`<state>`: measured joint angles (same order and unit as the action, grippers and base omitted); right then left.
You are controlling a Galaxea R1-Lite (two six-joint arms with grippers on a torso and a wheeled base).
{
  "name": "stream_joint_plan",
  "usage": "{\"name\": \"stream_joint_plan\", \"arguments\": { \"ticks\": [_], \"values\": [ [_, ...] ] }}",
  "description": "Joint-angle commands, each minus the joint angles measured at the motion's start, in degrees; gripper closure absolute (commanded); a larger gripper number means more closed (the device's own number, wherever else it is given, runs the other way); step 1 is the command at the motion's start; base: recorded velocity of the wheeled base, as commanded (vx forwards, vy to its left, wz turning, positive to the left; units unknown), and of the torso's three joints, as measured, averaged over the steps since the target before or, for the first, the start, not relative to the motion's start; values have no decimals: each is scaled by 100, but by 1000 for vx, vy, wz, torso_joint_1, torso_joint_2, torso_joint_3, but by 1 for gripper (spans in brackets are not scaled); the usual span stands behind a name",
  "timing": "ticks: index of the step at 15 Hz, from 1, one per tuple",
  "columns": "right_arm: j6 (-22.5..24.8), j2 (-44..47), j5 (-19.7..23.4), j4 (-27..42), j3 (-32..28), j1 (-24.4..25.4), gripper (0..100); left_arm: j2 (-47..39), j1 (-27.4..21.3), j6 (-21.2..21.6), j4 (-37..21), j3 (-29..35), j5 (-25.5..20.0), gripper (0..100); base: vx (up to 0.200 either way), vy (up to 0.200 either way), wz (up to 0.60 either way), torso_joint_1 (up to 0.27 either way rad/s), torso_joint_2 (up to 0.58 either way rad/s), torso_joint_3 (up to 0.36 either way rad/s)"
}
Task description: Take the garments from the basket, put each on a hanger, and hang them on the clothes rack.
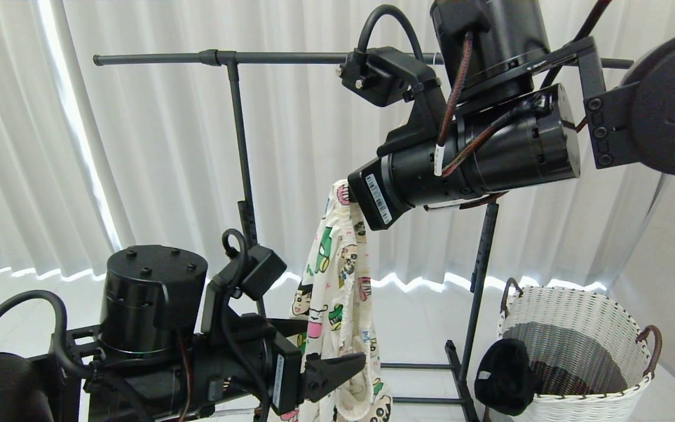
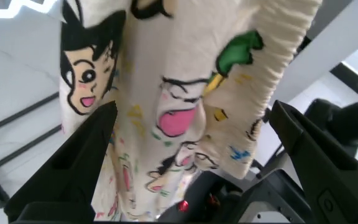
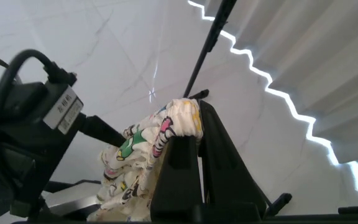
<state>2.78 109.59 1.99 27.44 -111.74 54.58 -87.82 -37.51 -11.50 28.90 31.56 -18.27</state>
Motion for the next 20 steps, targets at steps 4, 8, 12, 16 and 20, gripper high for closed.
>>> {"name": "stream_joint_plan", "arguments": {
  "ticks": [4,8,12,16,20],
  "values": [
    [3,-26,-5,7,-6,35,100,-429,112,60,203,-62,377,0,0,0,0,0,0,0],
    [3,-78,-41,60,12,27,100,-719,121,104,203,-405,992,0,0,0,0,0,0,0],
    [-5,-149,-331,358,38,-105,100,-701,104,104,309,-678,1344,0,0,0,0,0,0,0],
    [3,-245,-647,736,38,-395,100,-596,51,104,493,-783,1669,0,0,0,0,0,0,0],
    [3,-456,-665,868,170,-492,100,-596,42,112,608,-906,1722,100,0,0,0,0,0,0]
  ]
}}
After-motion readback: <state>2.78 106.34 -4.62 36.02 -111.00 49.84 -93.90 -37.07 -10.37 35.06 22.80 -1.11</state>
